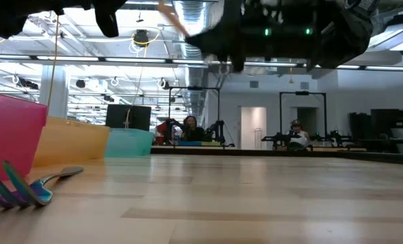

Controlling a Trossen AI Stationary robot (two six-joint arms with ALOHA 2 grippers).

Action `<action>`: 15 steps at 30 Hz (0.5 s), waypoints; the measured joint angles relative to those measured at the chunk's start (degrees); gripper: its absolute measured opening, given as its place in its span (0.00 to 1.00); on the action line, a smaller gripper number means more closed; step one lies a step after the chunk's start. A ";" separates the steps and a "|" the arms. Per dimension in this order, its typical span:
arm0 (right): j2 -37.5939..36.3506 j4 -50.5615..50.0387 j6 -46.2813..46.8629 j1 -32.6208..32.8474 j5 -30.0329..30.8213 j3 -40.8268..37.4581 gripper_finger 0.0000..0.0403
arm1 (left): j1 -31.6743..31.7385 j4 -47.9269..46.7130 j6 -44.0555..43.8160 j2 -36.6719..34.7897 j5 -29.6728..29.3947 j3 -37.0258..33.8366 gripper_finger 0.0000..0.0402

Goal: Sort silverware by color (type)
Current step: Put the orange fork into the orange bin

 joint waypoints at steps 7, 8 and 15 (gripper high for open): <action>-0.11 7.78 -3.98 1.29 -5.08 2.73 0.11 | 1.99 -0.41 0.00 0.07 0.40 0.00 0.31; -0.11 7.31 -4.19 1.30 -6.79 3.57 0.11 | 2.24 -0.40 0.01 0.07 0.83 0.00 0.31; -0.11 -1.10 -6.62 1.18 -9.65 9.74 0.11 | 2.77 -0.46 0.00 0.07 1.03 0.00 0.31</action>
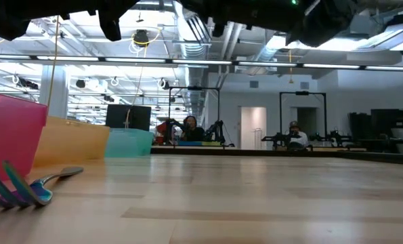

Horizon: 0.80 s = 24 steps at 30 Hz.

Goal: Sort silverware by color (type)
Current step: Put the orange fork into the orange bin

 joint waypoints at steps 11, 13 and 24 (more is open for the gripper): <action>0.02 -8.98 -1.81 -0.30 -1.56 5.28 0.11 | 0.00 0.15 1.12 0.64 1.78 1.20 0.31; 0.04 -9.28 -1.81 -0.43 -2.59 5.34 0.11 | 0.00 0.08 1.84 1.28 1.84 2.09 0.31; 0.04 -10.08 -1.80 -0.63 -2.66 5.41 0.11 | 0.02 0.25 5.01 7.49 1.71 6.70 0.31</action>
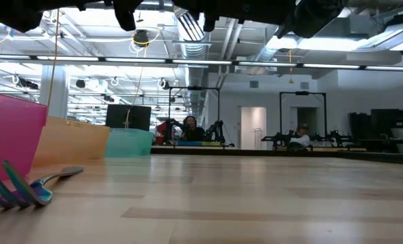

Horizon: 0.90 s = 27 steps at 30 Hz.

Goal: Sort silverware by color (type)
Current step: Put the orange fork into the orange bin

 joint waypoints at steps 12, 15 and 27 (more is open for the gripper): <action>0.00 -0.23 0.88 0.07 0.17 0.00 0.12 | 0.09 1.72 4.74 0.82 -1.19 0.60 0.05; 0.02 -0.30 1.07 -0.09 0.07 0.00 0.21 | -0.10 1.74 4.29 0.84 -2.90 0.60 0.05; 0.07 -8.12 1.52 -1.79 0.09 0.02 0.62 | -0.17 1.58 3.36 -0.62 -4.83 0.60 0.05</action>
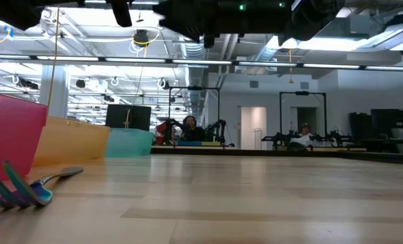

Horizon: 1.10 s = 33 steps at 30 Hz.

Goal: Sort silverware by color (type)
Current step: Put the orange fork into the orange bin

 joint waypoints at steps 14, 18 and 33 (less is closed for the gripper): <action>-0.02 -10.26 1.29 -0.16 0.04 -0.01 0.70 | 0.06 -53.96 -3.82 -7.03 -7.82 21.14 0.05; -0.04 -15.71 1.93 -0.16 0.08 0.00 0.70 | 0.82 -65.85 -5.42 -6.42 -8.22 26.11 0.05; -0.04 -36.05 7.15 0.66 1.24 -0.02 0.70 | 7.16 -122.21 -54.28 -6.45 -12.19 37.70 0.05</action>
